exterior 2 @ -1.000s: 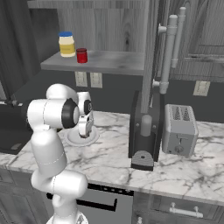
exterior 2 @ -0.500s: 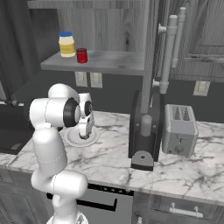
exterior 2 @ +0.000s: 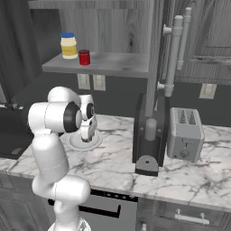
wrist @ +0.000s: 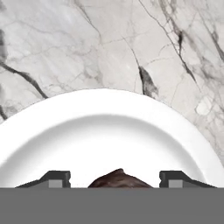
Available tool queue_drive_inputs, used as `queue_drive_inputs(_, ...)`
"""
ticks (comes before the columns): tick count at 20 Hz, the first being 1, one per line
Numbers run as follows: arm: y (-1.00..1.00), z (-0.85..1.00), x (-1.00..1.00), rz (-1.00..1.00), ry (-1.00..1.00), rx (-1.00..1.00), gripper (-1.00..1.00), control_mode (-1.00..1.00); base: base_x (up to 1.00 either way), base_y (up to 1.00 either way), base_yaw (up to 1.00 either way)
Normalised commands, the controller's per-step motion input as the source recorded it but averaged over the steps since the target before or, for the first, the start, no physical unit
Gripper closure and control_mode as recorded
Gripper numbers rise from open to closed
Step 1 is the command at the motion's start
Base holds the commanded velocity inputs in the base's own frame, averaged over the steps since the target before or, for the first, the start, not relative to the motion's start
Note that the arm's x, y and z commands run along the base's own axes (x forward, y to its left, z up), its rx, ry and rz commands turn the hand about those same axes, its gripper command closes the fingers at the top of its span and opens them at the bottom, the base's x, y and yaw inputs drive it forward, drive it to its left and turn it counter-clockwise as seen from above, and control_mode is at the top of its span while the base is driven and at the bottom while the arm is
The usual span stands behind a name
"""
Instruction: Pick the avocado and bread from the counter and place them on the plate. Then pick the jam from the cabinet and place it next to the plate. Lastly close the cabinet door.
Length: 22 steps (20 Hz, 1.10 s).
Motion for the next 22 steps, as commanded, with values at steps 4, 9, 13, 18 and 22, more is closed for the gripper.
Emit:
queue_drive_inputs(4, 0.0, 0.25, -0.13, 0.0, -0.17, 0.0, -1.0, -1.0, 0.0, 0.0, 0.0)
queue_drive_inputs(9, 0.0, 0.33, -0.17, 0.02, -0.18, 0.0, -1.0, -1.0, 0.0, 0.0, 0.0)
queue_drive_inputs(13, 0.0, 0.33, -0.09, 0.0, -0.12, 0.0, -1.0, -1.0, 0.0, 0.0, 0.0)
queue_drive_inputs(18, 0.0, 0.33, -0.24, 0.03, -0.08, 0.01, -1.0, -1.0, 0.0, 0.0, 0.0)
queue_drive_inputs(22, 0.0, 0.24, -0.32, 0.12, 0.0, 0.04, -1.0, -1.0, 0.0, 0.0, 0.0)
